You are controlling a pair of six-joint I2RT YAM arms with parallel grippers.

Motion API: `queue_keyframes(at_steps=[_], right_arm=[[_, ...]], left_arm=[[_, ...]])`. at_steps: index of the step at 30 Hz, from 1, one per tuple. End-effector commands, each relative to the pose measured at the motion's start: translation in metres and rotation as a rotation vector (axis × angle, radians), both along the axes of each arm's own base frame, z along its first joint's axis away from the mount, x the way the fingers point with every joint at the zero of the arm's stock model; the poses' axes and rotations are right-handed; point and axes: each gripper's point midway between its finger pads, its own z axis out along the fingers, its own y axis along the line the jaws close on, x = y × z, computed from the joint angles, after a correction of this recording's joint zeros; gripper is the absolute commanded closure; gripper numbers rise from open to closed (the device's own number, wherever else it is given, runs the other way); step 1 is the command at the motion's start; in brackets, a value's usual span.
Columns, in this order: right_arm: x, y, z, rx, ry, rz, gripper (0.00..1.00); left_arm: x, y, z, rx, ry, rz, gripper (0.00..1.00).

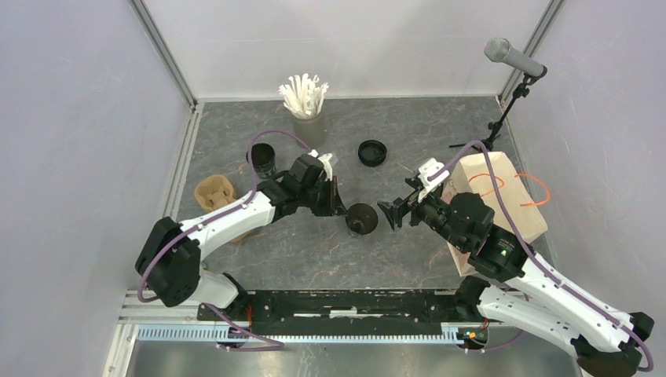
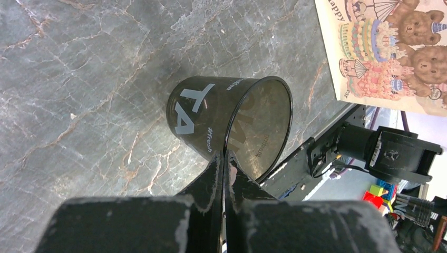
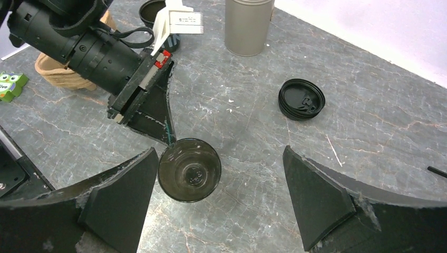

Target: Pack the takeout coffee

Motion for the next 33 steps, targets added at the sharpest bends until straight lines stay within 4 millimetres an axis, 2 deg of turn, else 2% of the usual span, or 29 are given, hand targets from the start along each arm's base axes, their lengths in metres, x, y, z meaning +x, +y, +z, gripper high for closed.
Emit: queue_keyframes(at_steps=[1,6,8,10,12,15,16,19,21,23,25,28,33], right_arm=[[0.003,0.003,0.004,0.025,-0.001,-0.009,0.05],[0.005,0.007,0.003,0.023,0.009,-0.009,0.05],[0.006,0.009,0.003,0.026,0.013,-0.007,0.05],[0.008,0.012,0.003,0.028,0.020,-0.007,0.05],[0.011,0.015,0.003,0.033,0.027,-0.015,0.05],[0.020,0.019,-0.001,0.031,0.039,-0.043,0.06],[0.023,0.021,-0.002,0.026,0.040,-0.054,0.07],[0.038,0.024,-0.010,-0.023,0.041,-0.102,0.08],[0.052,0.026,-0.016,-0.087,0.029,-0.140,0.10],[0.066,0.028,-0.024,-0.166,0.020,-0.178,0.17],[0.084,0.029,-0.032,-0.239,0.007,-0.236,0.24],[0.110,0.036,-0.044,-0.332,-0.018,-0.266,0.36],[0.165,0.039,-0.078,-0.407,0.057,-0.307,0.53]], left_arm=[[0.013,-0.009,-0.007,-0.016,-0.024,0.026,0.97],[0.014,-0.006,-0.012,0.006,-0.024,0.032,0.91],[0.016,-0.004,-0.005,0.005,-0.043,0.037,0.83],[0.018,0.000,0.007,0.028,-0.065,0.036,0.69],[0.021,0.006,0.027,0.056,-0.112,0.031,0.54],[0.026,0.028,0.067,0.104,-0.222,0.077,0.38],[0.027,0.037,0.085,0.112,-0.272,0.094,0.23],[0.022,0.070,0.126,0.150,-0.399,0.150,0.02],[0.011,0.090,0.144,0.165,-0.463,0.160,0.00],[-0.001,0.110,0.154,0.178,-0.514,0.165,0.00],[-0.014,0.126,0.152,0.189,-0.541,0.169,0.00],[-0.031,0.141,0.137,0.172,-0.568,0.169,0.00],[-0.046,0.144,0.108,0.109,-0.580,0.157,0.00]])
